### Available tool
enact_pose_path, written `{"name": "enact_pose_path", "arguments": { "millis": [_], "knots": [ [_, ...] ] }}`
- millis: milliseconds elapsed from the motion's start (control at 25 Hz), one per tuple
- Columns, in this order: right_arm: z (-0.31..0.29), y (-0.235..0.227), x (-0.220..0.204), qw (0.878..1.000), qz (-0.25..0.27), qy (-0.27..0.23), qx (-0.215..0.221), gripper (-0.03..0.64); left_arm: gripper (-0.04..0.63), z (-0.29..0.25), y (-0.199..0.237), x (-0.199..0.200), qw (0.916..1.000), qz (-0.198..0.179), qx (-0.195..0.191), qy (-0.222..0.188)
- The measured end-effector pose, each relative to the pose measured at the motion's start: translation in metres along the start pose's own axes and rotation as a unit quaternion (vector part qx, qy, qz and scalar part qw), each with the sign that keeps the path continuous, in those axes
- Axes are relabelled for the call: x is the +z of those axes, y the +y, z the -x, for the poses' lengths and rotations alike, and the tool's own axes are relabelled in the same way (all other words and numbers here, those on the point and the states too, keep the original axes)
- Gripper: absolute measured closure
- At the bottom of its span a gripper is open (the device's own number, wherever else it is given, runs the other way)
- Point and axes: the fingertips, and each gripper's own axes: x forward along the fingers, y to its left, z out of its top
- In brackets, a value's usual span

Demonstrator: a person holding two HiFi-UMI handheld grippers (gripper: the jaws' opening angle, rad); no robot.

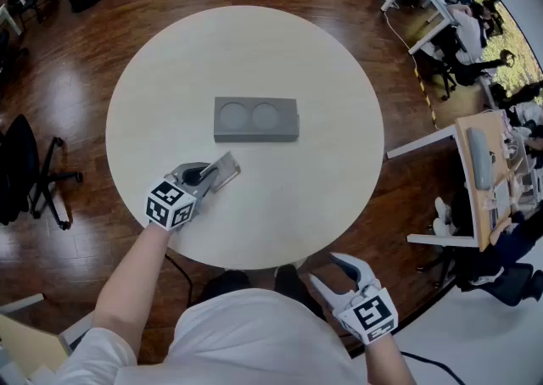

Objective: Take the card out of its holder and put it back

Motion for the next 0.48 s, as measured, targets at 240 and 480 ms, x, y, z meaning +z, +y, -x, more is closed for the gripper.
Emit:
{"name": "enact_pose_path", "arguments": {
  "millis": [240,480],
  "knots": [
    [0.001,0.001,0.000,1.000,0.003,0.005,0.001,0.405,0.578,0.000,-0.001,0.003,1.0000,-0.001,-0.001,0.000],
    [-0.002,0.006,0.001,1.000,0.010,0.006,0.011,0.405,0.578,0.009,0.000,0.020,0.9999,-0.012,0.000,-0.012]
  ]
}}
